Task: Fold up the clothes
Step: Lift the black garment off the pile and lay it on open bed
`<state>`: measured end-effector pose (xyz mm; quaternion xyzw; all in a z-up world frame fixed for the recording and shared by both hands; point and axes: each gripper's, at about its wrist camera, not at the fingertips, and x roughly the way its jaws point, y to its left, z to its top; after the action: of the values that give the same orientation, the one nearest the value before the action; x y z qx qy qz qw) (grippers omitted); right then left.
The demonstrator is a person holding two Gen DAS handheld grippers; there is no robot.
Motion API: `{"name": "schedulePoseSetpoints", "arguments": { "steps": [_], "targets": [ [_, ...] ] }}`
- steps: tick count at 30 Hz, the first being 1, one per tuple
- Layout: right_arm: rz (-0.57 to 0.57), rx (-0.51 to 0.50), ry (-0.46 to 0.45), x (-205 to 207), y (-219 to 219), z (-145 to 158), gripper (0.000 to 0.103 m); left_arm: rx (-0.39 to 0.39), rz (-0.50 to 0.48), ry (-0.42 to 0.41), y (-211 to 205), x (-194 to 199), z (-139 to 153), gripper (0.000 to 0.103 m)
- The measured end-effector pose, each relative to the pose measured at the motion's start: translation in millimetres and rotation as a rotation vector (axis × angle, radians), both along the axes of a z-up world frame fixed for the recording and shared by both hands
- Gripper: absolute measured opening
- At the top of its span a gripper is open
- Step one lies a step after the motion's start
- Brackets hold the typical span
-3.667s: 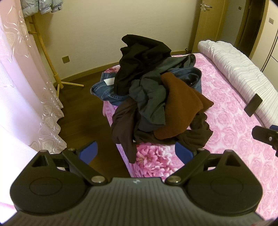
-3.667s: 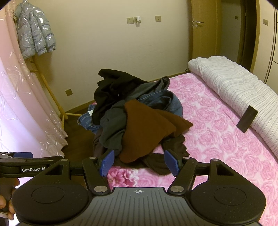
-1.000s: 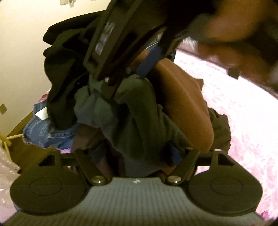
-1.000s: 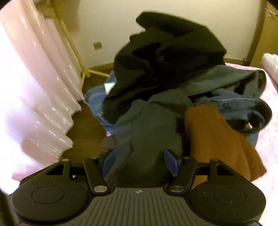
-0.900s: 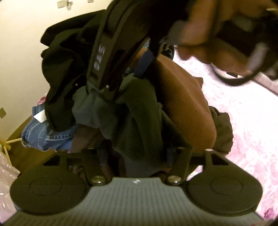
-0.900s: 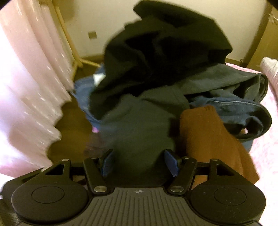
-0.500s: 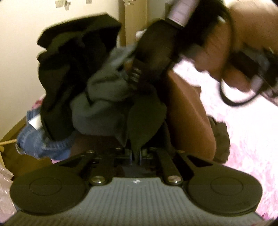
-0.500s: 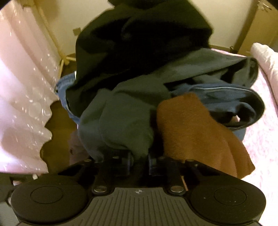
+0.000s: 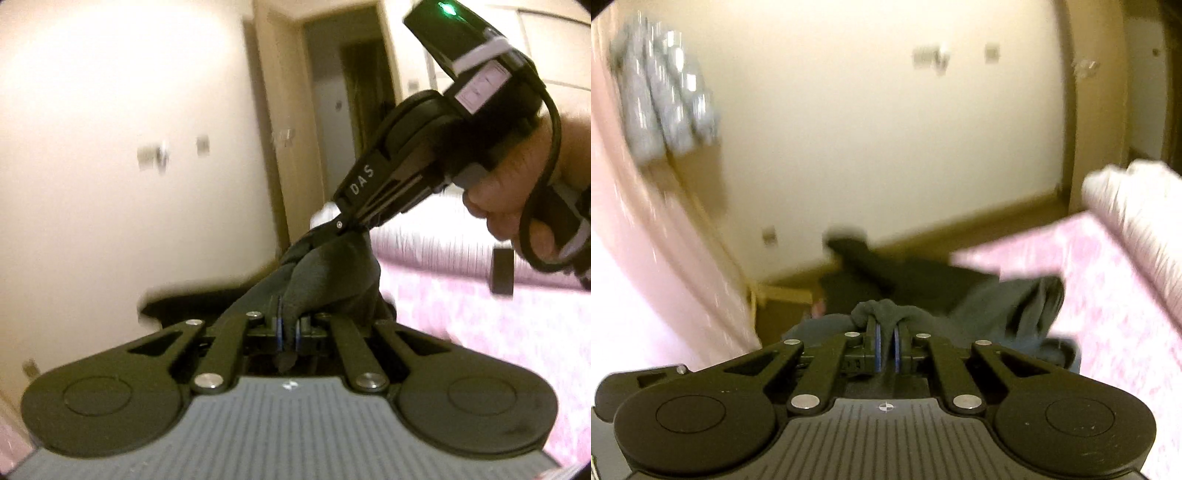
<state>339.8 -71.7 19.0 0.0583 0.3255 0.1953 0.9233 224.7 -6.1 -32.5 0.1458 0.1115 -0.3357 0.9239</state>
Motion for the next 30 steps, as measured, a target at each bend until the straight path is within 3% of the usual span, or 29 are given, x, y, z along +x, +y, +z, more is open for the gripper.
{"name": "schedulePoseSetpoints", "arguments": {
  "steps": [4, 8, 11, 14, 17, 19, 23, 25, 27, 30],
  "targets": [
    [-0.072, 0.064, -0.171, -27, -32, 69, 0.005, -0.050, -0.088, -0.147, -24, -10, 64, 0.004],
    [-0.181, 0.096, -0.316, -81, -81, 123, 0.005, -0.106, -0.241, -0.249, -58, -49, 113, 0.004],
    [-0.281, 0.094, -0.395, -140, -118, 145, 0.005, -0.140, -0.377, -0.276, -86, -91, 131, 0.004],
    [-0.399, 0.054, -0.407, -203, -153, 140, 0.005, -0.143, -0.546, -0.219, -123, -144, 124, 0.004],
    [-0.520, 0.000, -0.328, -269, -186, 102, 0.005, -0.095, -0.725, -0.075, -162, -204, 87, 0.004],
    [-0.598, -0.011, -0.219, -307, -213, 53, 0.005, -0.029, -0.808, 0.022, -190, -235, 45, 0.005],
    [-0.742, -0.008, 0.052, -374, -267, -64, 0.006, 0.218, -0.932, 0.263, -239, -304, -64, 0.013],
    [-0.817, 0.036, 0.255, -399, -294, -139, 0.007, 0.371, -0.967, 0.400, -255, -336, -119, 0.014],
    [-0.884, 0.097, 0.394, -430, -315, -192, 0.009, 0.454, -0.959, 0.434, -254, -343, -151, 0.014],
    [-0.926, 0.089, 0.426, -439, -320, -207, 0.022, 0.566, -0.938, 0.459, -249, -347, -193, 0.017]
  ]
}}
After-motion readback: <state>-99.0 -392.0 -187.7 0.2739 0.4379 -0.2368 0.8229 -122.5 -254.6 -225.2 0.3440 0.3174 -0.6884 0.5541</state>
